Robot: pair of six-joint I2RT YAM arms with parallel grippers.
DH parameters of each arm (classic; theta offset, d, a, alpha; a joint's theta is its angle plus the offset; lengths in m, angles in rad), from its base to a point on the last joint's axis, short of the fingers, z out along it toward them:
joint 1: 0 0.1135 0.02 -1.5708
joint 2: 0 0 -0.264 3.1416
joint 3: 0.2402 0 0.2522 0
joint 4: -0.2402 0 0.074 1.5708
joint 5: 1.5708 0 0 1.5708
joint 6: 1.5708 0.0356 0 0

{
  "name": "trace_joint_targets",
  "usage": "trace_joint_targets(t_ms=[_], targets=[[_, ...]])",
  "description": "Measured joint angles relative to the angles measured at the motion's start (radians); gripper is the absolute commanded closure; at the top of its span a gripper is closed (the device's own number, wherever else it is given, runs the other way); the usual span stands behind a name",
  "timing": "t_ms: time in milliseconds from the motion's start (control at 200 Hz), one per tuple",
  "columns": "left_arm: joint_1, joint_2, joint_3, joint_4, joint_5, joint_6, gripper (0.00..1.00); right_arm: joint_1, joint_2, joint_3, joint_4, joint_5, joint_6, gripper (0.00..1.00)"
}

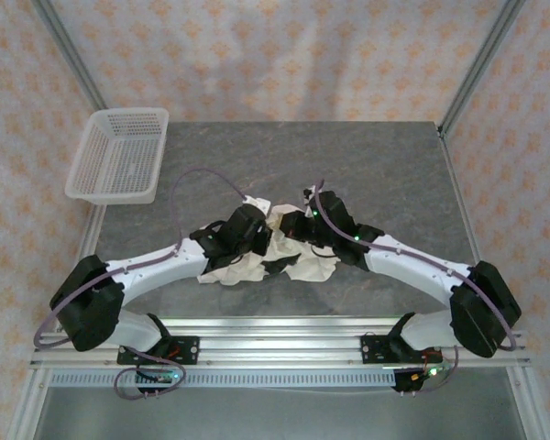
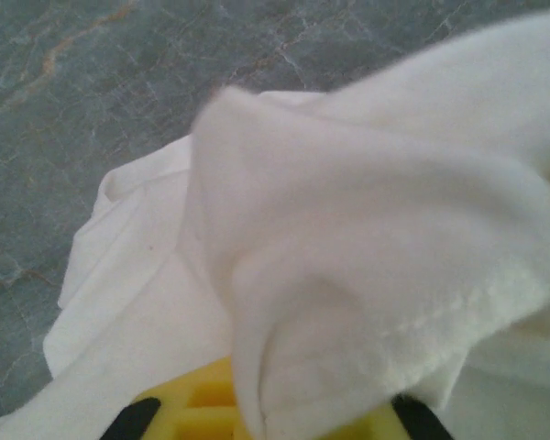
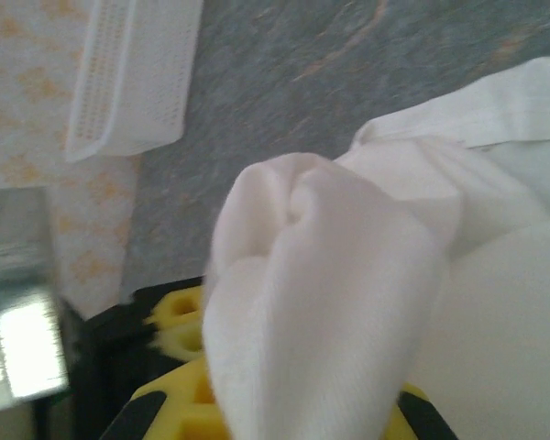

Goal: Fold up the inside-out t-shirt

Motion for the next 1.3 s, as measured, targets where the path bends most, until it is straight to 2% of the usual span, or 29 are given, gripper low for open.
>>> trace_joint_targets(t_ms=[40, 70, 120, 275, 320, 380, 550, 620, 716, 816, 936, 1021, 1146, 1301], targets=[[0.0, -0.032, -0.015, 0.002, -0.002, -0.005, 1.0, -0.004, -0.014, 0.0, -0.032, 0.029, -0.006, 0.81], [0.0, -0.064, -0.027, 0.001, -0.004, -0.008, 1.0, -0.01, -0.024, 0.0, -0.054, 0.051, -0.018, 0.85], [0.002, -0.13, -0.042, -0.009, -0.006, -0.016, 1.0, -0.024, -0.036, -0.002, -0.079, 0.079, -0.037, 1.0], [0.031, -0.281, -0.045, -0.026, -0.002, -0.037, 1.0, -0.068, -0.042, -0.031, -0.137, 0.141, -0.087, 1.0], [0.046, -0.306, -0.045, -0.037, -0.001, -0.043, 1.0, -0.077, -0.042, -0.05, -0.15, 0.157, -0.096, 0.88], [0.059, -0.317, -0.045, -0.049, 0.003, -0.049, 1.0, -0.091, -0.042, -0.074, -0.171, 0.169, -0.105, 0.65], [0.064, -0.294, -0.045, -0.068, 0.024, -0.057, 1.0, -0.09, -0.057, -0.088, -0.204, 0.143, -0.172, 0.59], [0.064, -0.277, -0.045, -0.069, 0.033, -0.061, 1.0, -0.034, -0.115, -0.088, -0.218, 0.184, -0.207, 0.58], [0.064, -0.263, -0.045, -0.069, 0.039, -0.071, 1.0, 0.099, -0.218, -0.088, -0.211, 0.293, -0.252, 0.58], [0.064, -0.262, -0.045, -0.071, 0.04, -0.077, 1.0, 0.211, -0.256, -0.071, -0.197, 0.385, -0.311, 0.68], [0.064, -0.262, -0.045, -0.082, 0.04, -0.079, 1.0, 0.242, -0.158, 0.014, -0.233, 0.422, -0.404, 0.72], [0.064, -0.261, -0.045, -0.087, 0.04, -0.079, 1.0, 0.24, -0.046, 0.093, -0.283, 0.428, -0.463, 0.68], [0.064, -0.257, -0.041, -0.091, 0.04, -0.079, 1.0, 0.222, 0.089, 0.174, -0.377, 0.37, -0.534, 0.61], [0.064, -0.245, -0.034, -0.095, 0.04, -0.08, 1.0, 0.193, 0.171, 0.204, -0.466, 0.313, -0.584, 0.61]])
